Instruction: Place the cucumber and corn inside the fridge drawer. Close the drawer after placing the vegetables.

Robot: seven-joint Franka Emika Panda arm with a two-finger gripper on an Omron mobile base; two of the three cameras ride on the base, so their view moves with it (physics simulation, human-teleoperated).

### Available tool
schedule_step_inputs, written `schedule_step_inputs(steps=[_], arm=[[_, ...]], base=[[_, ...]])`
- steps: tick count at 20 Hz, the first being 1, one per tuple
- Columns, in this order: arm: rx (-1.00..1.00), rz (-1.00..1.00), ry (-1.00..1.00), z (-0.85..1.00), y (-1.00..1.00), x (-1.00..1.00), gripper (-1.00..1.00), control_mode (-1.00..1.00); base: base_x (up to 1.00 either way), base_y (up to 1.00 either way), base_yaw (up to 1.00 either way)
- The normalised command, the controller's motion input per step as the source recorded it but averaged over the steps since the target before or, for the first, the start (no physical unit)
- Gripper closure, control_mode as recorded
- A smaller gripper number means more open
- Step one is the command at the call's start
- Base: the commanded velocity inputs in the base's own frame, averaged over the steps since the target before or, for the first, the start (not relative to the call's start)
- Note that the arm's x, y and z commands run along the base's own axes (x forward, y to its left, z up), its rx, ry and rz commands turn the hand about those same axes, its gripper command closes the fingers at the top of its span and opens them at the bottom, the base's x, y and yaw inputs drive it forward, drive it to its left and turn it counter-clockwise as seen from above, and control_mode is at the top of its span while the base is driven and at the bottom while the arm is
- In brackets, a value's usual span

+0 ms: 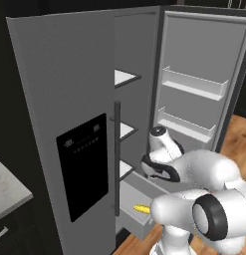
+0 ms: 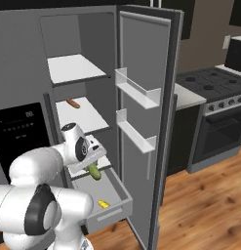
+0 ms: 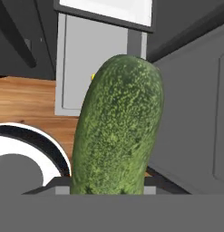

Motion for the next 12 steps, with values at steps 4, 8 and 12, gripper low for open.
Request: schedule_step_inputs(steps=[4,8,12], arm=[[0.01,0.07,0.14,-0.88,0.00,0.76,1.00,-1.00],[0.00,0.05,0.00,-0.62,0.00,0.39,1.00,-1.00],[0.00,0.03,0.00,-0.56,0.00,0.15,1.00,-1.00]], base=[[0.00,0.00,0.00],[0.00,0.00,0.00],[0.00,0.00,0.00]])
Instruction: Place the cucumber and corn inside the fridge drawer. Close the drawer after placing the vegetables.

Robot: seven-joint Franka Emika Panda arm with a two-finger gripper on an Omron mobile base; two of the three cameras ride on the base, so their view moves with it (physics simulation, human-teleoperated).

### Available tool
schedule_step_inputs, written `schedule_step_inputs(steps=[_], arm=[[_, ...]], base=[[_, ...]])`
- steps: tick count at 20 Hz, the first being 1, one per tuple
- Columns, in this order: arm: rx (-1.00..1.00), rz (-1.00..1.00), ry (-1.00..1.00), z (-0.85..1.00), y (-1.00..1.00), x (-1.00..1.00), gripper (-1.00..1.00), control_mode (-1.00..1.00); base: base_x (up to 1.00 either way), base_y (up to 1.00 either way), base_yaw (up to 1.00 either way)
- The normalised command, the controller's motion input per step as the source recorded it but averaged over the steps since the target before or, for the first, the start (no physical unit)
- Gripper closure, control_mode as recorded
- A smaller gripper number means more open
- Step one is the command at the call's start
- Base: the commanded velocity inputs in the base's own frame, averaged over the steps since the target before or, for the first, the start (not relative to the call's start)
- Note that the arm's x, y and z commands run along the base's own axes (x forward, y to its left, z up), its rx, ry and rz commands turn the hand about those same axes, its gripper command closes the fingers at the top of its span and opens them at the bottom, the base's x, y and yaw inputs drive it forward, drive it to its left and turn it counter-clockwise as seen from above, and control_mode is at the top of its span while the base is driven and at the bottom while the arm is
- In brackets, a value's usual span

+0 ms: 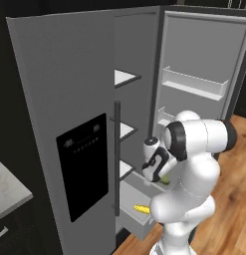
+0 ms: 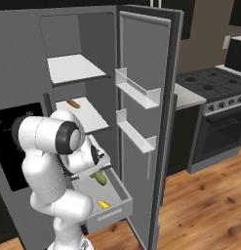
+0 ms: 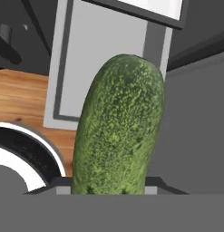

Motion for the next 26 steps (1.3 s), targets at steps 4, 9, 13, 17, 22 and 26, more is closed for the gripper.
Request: schedule_step_inputs(steps=[4,9,13,17,22,26], arm=[[0.00,0.00,0.03,-0.67,0.00,0.56,1.00,-1.00],[0.01,0.00,0.00,-0.49,0.00,0.34,1.00,-1.00],[0.01,0.00,0.00,-0.49,0.00,0.22,1.00,-1.00],[0.01,0.00,0.02,-0.52,0.02,0.23,1.00,-1.00],[0.00,0.00,0.07,-0.55,0.11,0.19,1.00,-1.00],[0.00,0.00,0.05,-0.51,0.09,0.19,1.00,-1.00]], base=[[0.00,0.00,0.00],[0.00,0.00,0.00],[0.00,0.00,0.00],[0.00,0.00,0.00],[0.00,0.00,0.00],[0.00,0.00,0.00]])
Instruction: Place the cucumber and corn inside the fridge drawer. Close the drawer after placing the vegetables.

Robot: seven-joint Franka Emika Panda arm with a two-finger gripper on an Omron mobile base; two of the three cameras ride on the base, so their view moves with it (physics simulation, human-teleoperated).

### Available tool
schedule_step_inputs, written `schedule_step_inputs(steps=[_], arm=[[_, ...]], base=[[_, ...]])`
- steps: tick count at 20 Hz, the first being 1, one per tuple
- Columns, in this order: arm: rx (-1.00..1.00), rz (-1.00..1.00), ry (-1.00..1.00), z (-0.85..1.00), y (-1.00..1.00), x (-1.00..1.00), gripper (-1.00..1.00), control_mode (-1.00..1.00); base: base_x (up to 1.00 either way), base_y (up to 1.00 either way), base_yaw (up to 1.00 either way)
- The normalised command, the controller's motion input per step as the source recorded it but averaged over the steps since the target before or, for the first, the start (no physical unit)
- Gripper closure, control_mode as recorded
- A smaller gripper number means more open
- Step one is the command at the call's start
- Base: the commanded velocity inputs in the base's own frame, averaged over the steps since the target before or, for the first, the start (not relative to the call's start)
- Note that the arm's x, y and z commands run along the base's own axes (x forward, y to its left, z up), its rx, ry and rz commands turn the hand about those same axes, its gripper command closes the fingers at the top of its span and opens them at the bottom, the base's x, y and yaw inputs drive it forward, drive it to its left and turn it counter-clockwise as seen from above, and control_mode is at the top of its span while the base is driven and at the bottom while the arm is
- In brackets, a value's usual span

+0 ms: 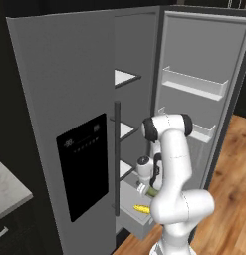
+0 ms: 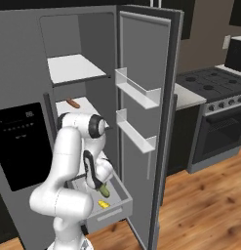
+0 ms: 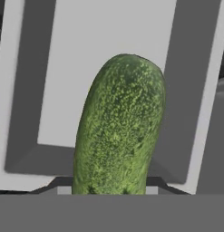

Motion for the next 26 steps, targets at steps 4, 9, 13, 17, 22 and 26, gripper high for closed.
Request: schedule_step_inputs(steps=[4,9,13,17,22,26], arm=[[0.00,0.00,0.09,-0.45,0.03,0.27,1.00,-1.00],[0.00,0.00,0.14,-0.36,0.02,0.41,1.00,-1.00],[0.00,0.00,0.14,-0.18,0.09,0.64,1.00,-1.00],[0.00,0.00,0.11,-0.32,0.04,0.62,1.00,-1.00],[0.00,0.04,0.10,-0.51,0.00,0.31,1.00,-1.00],[0.00,0.06,0.06,-0.68,0.00,0.16,1.00,-1.00]], base=[[0.00,0.00,0.00],[0.00,0.00,0.00],[0.00,0.00,0.00],[0.00,0.00,0.00],[0.00,0.00,0.00],[0.00,0.00,0.00]])
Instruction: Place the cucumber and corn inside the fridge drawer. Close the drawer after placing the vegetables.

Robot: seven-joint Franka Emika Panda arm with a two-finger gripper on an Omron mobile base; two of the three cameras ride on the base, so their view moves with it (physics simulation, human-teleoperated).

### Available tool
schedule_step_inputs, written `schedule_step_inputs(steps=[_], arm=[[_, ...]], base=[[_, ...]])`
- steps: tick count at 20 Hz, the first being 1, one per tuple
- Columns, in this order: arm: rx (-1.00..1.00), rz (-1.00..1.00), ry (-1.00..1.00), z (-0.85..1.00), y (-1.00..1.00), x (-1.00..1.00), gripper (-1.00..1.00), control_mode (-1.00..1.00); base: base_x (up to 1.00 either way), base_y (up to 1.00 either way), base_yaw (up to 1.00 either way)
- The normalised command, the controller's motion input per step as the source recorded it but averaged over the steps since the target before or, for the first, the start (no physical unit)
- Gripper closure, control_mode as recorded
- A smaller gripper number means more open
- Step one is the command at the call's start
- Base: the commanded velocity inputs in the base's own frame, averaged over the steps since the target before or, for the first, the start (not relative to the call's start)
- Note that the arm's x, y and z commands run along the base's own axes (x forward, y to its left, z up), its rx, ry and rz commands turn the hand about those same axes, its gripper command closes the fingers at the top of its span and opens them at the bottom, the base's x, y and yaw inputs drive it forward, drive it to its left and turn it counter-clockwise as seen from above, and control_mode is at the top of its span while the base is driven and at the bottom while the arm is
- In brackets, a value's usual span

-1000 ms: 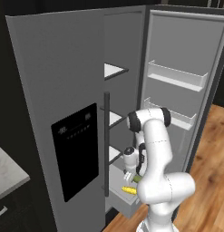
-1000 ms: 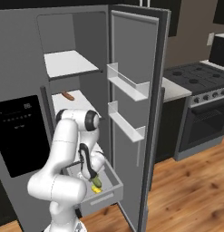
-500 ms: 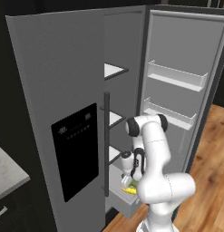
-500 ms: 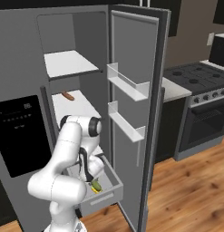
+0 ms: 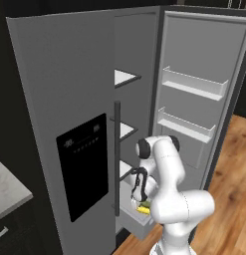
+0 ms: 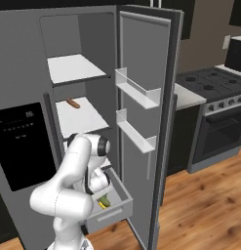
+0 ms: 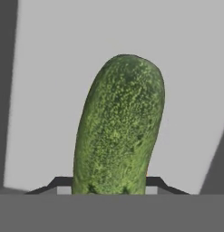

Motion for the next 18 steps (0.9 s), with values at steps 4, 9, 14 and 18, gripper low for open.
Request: schedule_step_inputs(steps=[4,9,14,18], arm=[[0.00,0.06,0.10,-0.81,0.00,0.03,1.00,-1.00],[0.00,0.06,0.15,-0.77,-0.01,0.03,1.00,-1.00],[0.03,0.05,0.09,-0.52,-0.11,-0.09,-1.00,-1.00],[0.12,0.02,-0.04,0.00,-0.28,-0.49,-1.00,-1.00]], base=[[0.00,0.00,0.00],[0.00,0.00,0.00],[0.00,0.00,0.00],[0.00,0.00,0.00]])
